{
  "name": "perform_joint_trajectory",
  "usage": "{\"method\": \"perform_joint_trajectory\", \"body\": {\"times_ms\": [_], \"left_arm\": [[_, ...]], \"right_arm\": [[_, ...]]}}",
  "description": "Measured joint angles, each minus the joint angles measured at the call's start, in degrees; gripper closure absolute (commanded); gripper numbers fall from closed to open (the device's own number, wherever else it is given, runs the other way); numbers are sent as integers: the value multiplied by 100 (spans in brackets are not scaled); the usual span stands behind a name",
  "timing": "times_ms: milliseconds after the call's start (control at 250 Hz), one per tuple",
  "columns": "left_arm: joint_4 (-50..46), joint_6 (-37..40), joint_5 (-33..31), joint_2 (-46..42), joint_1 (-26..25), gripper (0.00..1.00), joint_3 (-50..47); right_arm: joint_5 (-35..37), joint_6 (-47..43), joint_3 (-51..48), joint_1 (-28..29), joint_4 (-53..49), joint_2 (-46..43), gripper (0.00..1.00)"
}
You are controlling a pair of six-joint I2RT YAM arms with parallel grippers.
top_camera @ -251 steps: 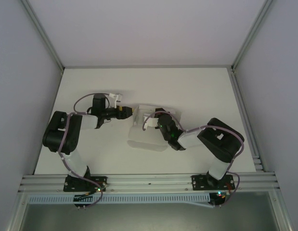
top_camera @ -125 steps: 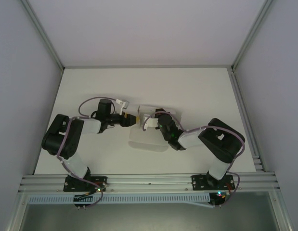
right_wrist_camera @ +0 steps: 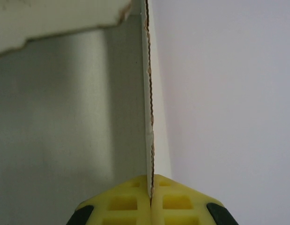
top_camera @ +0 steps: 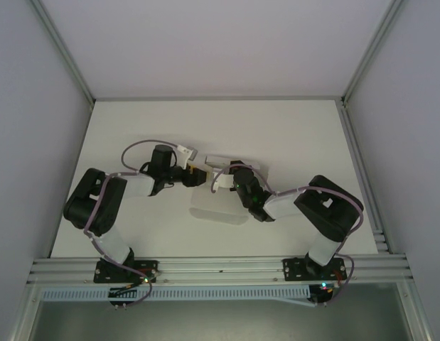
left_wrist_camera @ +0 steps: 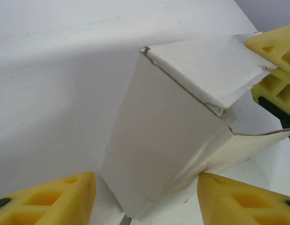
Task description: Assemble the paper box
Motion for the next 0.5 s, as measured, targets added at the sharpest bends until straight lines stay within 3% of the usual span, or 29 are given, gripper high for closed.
{"method": "perform_joint_trajectory", "body": {"times_ms": [499], "left_arm": [[138,15,-691,260,-332,40,184]], "right_arm": [[2,208,33,-7,-225,-74,100]]}}
